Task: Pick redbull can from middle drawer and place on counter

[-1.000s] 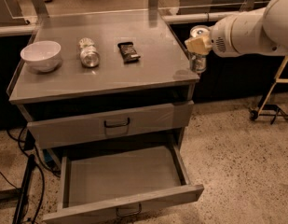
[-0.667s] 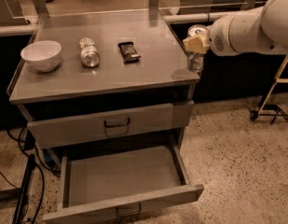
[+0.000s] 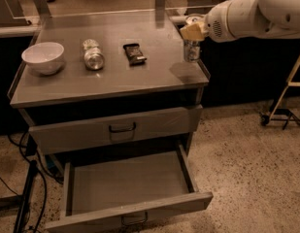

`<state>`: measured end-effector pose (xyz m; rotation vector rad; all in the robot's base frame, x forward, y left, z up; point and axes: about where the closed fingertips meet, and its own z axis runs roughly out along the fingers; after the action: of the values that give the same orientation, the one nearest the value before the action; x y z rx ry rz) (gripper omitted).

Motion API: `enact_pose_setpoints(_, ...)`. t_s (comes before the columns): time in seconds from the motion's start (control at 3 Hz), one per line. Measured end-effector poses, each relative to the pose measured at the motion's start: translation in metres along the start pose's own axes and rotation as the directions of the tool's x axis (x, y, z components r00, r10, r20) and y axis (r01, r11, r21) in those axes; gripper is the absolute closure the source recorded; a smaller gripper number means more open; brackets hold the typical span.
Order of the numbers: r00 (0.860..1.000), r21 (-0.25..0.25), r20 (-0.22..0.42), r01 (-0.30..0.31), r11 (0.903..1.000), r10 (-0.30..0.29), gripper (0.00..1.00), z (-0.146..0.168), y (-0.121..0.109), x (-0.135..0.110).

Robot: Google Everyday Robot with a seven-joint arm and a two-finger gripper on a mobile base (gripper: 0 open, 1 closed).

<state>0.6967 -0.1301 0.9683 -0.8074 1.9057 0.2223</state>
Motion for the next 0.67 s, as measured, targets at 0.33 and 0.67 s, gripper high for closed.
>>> enact_pose_setpoints(0.33, 1.000, -0.037, 0.010, 0.005, 0.9993, -0.005, 1.00, 0.017, -0.005, -0.012)
enact_pose_setpoints(0.67, 1.000, -0.085, 0.009, -0.002, 0.9964, 0.002, 1.00, 0.031, -0.009, -0.016)
